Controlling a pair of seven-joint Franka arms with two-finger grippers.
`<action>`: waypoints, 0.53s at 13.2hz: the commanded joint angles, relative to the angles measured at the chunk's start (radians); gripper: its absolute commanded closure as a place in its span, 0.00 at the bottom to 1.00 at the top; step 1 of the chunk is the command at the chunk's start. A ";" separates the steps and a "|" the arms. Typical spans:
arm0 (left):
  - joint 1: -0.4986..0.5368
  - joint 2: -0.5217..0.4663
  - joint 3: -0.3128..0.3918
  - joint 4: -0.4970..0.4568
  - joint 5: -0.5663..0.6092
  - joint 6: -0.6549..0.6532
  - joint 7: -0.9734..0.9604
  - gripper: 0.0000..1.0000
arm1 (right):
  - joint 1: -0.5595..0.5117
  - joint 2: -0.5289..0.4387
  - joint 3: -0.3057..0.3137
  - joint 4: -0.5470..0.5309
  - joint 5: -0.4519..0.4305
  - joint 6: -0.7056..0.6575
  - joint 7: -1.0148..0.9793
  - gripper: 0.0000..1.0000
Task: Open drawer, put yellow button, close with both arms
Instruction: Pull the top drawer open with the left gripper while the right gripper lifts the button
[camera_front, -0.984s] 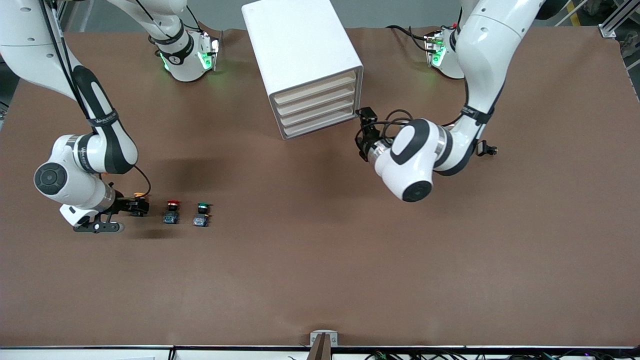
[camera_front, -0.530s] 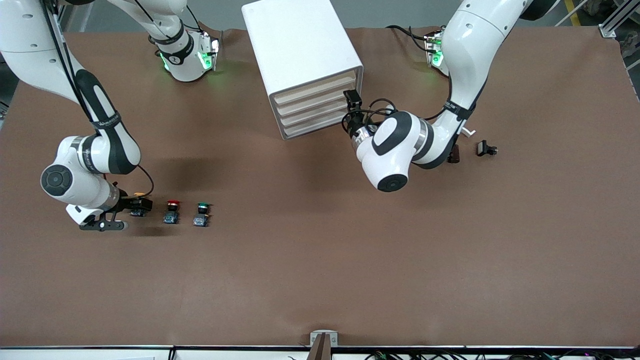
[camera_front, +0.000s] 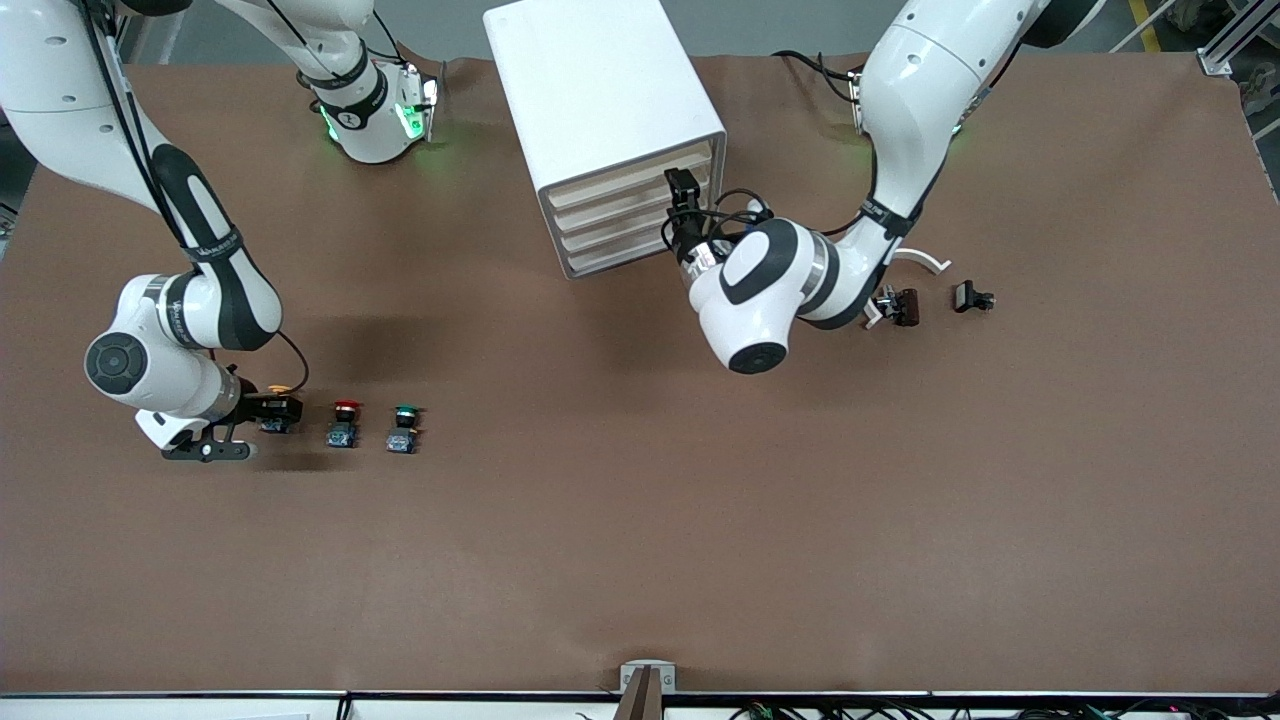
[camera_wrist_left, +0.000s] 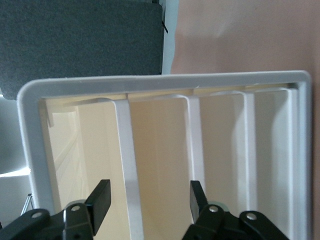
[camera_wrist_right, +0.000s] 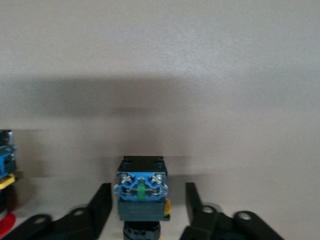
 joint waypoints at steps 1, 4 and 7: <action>-0.012 0.018 0.005 0.021 -0.028 -0.019 -0.012 0.41 | -0.030 0.003 0.021 0.003 -0.020 -0.003 0.001 0.52; -0.034 0.029 0.005 0.022 -0.036 -0.018 -0.014 0.50 | -0.019 0.005 0.023 0.011 -0.018 -0.012 0.004 0.60; -0.043 0.033 0.005 0.042 -0.059 -0.018 -0.016 0.65 | -0.005 -0.015 0.033 0.046 -0.018 -0.076 0.008 0.62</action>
